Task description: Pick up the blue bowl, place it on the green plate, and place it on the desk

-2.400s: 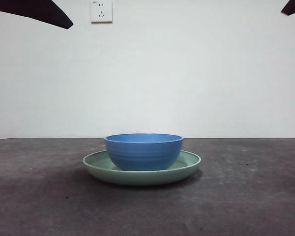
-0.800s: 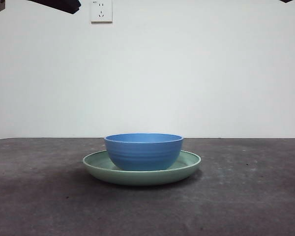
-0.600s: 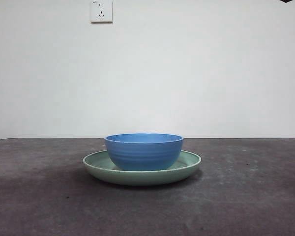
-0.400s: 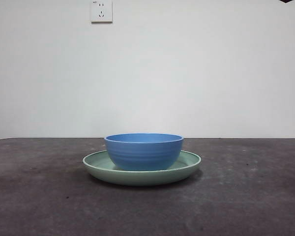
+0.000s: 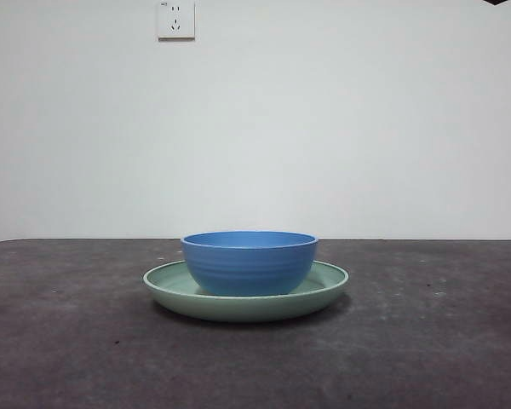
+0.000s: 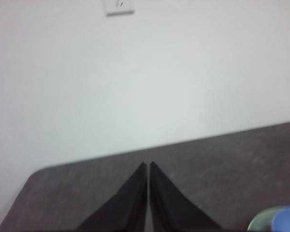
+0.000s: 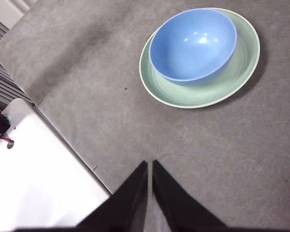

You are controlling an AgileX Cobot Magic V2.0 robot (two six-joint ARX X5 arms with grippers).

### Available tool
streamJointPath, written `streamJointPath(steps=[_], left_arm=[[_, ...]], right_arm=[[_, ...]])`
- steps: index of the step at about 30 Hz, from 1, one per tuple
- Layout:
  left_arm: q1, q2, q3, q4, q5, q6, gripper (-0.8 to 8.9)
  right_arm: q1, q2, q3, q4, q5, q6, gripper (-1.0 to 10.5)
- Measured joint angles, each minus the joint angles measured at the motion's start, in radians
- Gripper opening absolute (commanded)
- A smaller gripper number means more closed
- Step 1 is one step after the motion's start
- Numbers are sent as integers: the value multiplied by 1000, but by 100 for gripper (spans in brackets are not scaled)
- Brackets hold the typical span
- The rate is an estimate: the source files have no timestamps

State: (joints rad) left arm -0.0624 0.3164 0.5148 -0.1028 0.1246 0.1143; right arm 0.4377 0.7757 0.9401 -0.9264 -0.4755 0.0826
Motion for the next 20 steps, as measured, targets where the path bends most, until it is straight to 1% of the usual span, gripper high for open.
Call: streamJointPath(steps=[5,11,14,20], left_arm=[[42,-128,-169,6,-3,0,10],[61,-230,-313,6,-17,-5,10],[66,-265,-362,2,-46,-17,10],[68,-311,-426,2,-69,-24,10]], right_arm=[[0,0,0,0,0,0,9],[0,0,0,0,0,0,9],[0,0,0,0,0,0,9],[0,0,0,0,0,0,9]])
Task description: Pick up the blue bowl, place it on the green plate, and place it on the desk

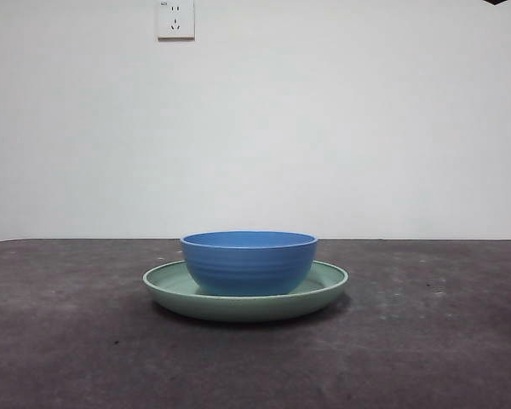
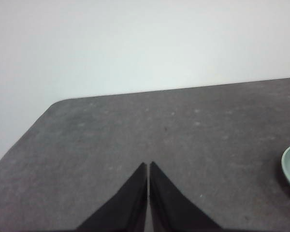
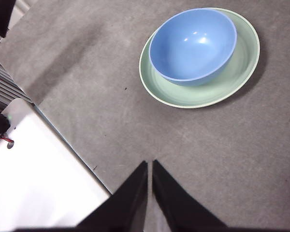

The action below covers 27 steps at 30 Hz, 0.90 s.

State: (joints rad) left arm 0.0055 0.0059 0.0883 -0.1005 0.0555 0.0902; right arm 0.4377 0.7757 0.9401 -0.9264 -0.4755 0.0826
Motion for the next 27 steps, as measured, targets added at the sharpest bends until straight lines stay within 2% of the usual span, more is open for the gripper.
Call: streamJointPath(steps=[16,27], left_arm=[[0,-1,-56,-79,-2,-4,10],[0,-1,-56,-79,-3,-48,10]], right_arm=[[0,0,0,0,0,0,9],[0,0,0,0,0,0,9]])
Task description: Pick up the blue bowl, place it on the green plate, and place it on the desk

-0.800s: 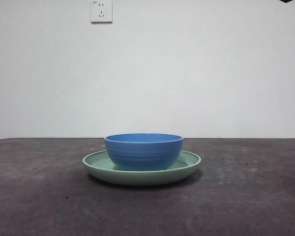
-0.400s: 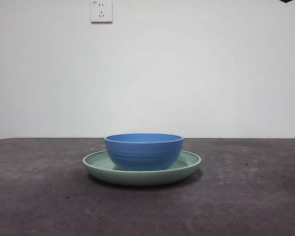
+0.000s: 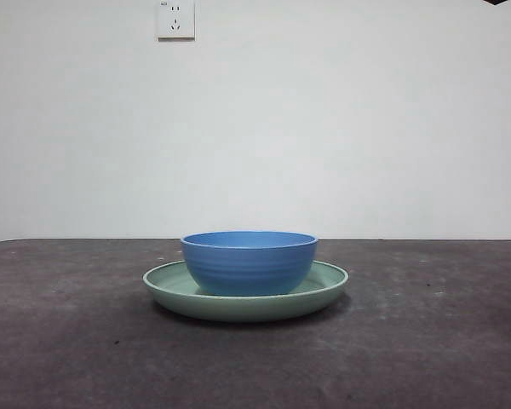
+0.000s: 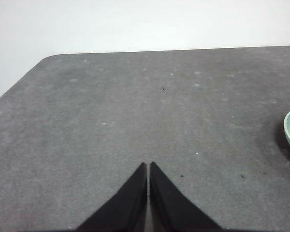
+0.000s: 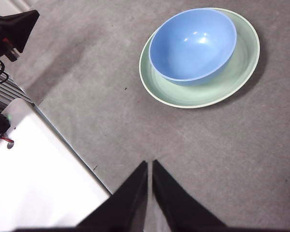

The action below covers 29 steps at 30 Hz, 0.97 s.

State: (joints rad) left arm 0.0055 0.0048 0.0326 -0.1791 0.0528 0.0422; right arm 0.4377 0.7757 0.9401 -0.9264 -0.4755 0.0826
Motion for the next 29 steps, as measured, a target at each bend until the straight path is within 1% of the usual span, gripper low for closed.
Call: streamJointPath(steps=[15,18,21,24,29], left_arm=[[0,0,0,0,0,-3,10],[0,0,0,0,0,-3,10],[0,0,0,0,-1,-3,10],[0,0,0,0,-2,-3,10],[0,0,0,0,-2,-3,10]], right_arm=[[0,0,0,0,0,0,9],[-26,-24,0,11,31,-35,9],[-86,-85,-5,102,49,-73,9],[-168,-172,-56,266,63,-87,9],[-305,-321,-216,496,161,-96,9]])
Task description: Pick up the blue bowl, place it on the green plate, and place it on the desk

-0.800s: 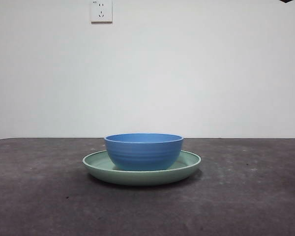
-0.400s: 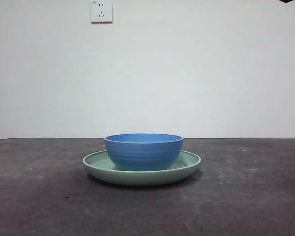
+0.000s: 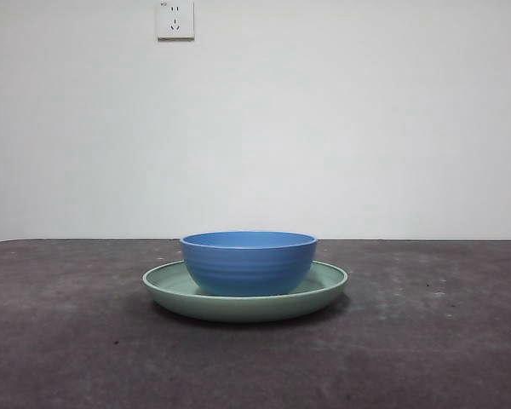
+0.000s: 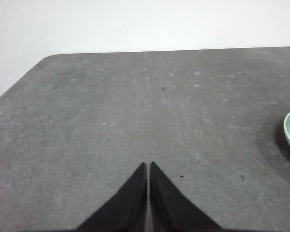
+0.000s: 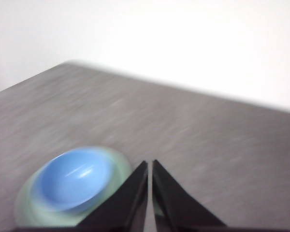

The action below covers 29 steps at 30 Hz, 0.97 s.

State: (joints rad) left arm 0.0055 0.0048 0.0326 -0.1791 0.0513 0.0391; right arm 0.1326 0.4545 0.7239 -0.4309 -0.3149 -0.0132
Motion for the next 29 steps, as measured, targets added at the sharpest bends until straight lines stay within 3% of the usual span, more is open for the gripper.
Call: streamJointPath(steps=[6,12,21,29], left_arm=[[0,0,0,0,0,0,10],[0,0,0,0,0,0,10],[0,0,0,0,0,0,10],[0,0,0,0,0,0,10]], right_arm=[[-105,-173,-271,232,82,-6,9],[-134,-316,-507,384,155,-3,9],[-134,-429,-703,432,211,71,9],[-134,-448,-708,344,212,96,9]])
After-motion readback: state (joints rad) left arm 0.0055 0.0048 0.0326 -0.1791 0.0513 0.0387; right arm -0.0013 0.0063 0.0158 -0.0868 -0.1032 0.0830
